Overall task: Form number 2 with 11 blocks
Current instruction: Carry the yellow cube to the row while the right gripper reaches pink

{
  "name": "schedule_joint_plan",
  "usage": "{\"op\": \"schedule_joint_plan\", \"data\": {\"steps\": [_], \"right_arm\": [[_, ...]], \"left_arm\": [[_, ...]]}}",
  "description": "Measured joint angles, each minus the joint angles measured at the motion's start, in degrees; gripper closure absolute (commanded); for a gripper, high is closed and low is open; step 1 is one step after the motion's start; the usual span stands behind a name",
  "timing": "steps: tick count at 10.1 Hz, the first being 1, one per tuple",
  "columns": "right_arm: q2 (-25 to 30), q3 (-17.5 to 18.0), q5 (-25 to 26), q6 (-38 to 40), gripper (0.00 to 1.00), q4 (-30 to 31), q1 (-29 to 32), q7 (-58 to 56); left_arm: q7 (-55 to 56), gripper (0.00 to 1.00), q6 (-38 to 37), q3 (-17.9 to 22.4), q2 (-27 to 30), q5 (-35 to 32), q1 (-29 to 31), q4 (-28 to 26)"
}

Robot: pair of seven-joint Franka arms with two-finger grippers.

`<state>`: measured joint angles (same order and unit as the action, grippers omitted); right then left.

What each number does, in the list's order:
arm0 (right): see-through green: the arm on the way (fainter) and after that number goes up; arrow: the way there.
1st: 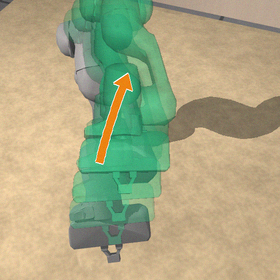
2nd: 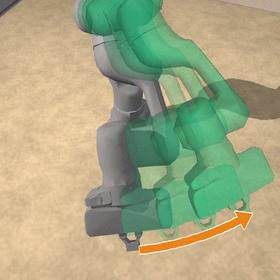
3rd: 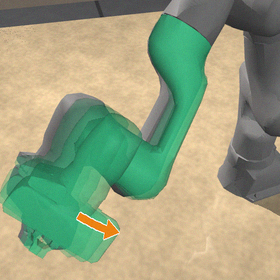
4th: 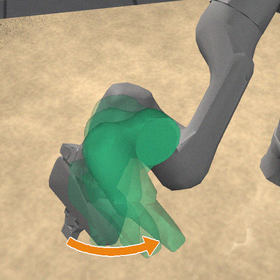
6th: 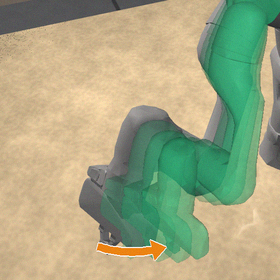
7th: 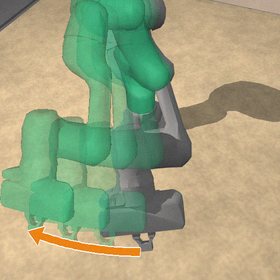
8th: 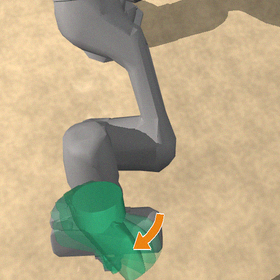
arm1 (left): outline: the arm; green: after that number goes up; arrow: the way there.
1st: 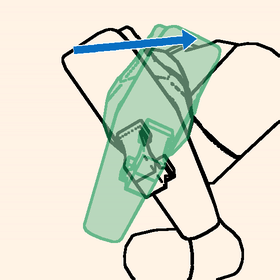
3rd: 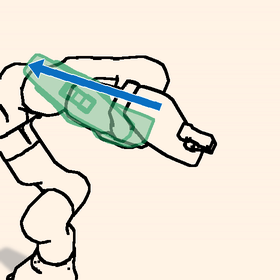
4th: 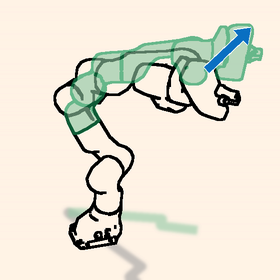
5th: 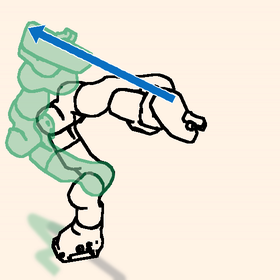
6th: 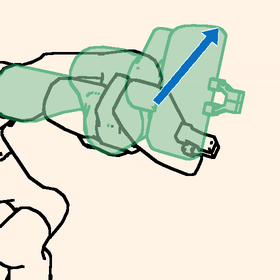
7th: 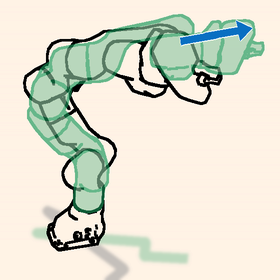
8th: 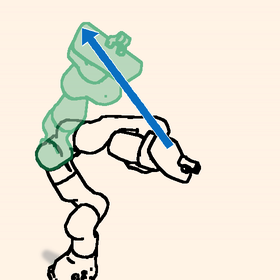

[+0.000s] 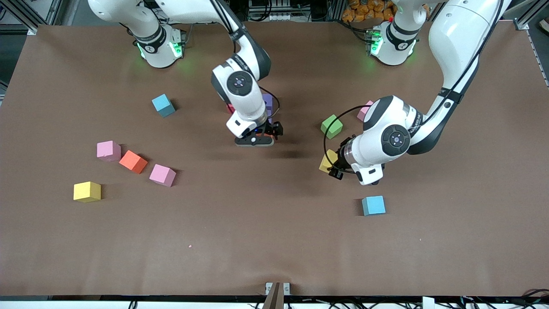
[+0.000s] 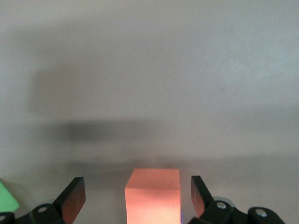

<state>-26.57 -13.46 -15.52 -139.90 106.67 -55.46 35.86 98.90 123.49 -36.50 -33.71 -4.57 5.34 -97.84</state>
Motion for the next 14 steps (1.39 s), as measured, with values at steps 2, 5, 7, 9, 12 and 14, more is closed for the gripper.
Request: {"op": "schedule_joint_plan", "data": {"steps": [2,5,7,9,12,14], "right_arm": [[2.8,-2.0,0.1,4.9,0.00,0.0,4.0,-7.6],[3.7,-6.8,0.1,11.9,0.00,0.2,11.3,-28.3],[3.5,-7.1,0.3,12.9,0.00,0.7,18.0,-42.9],[3.4,-7.1,0.7,13.7,0.00,0.9,22.8,-59.0],[3.4,-7.1,1.0,14.8,0.00,1.8,26.7,-76.1],[3.2,-7.1,1.1,12.0,0.00,4.3,28.3,-87.2]], "left_arm": [[5.3,1.00,0.8,-0.3,0.0,0.0,-1.9,0.1],[17.3,1.00,4.1,-0.7,0.0,0.0,-9.0,0.3],[23.8,1.00,6.1,-0.5,-0.2,0.0,-13.6,0.8],[28.5,1.00,6.9,0.0,-2.1,0.0,-17.2,3.7],[36.6,1.00,10.2,5.5,-5.4,0.0,-25.8,8.2],[43.5,1.00,12.4,10.2,-6.1,0.0,-33.3,9.6]]}}
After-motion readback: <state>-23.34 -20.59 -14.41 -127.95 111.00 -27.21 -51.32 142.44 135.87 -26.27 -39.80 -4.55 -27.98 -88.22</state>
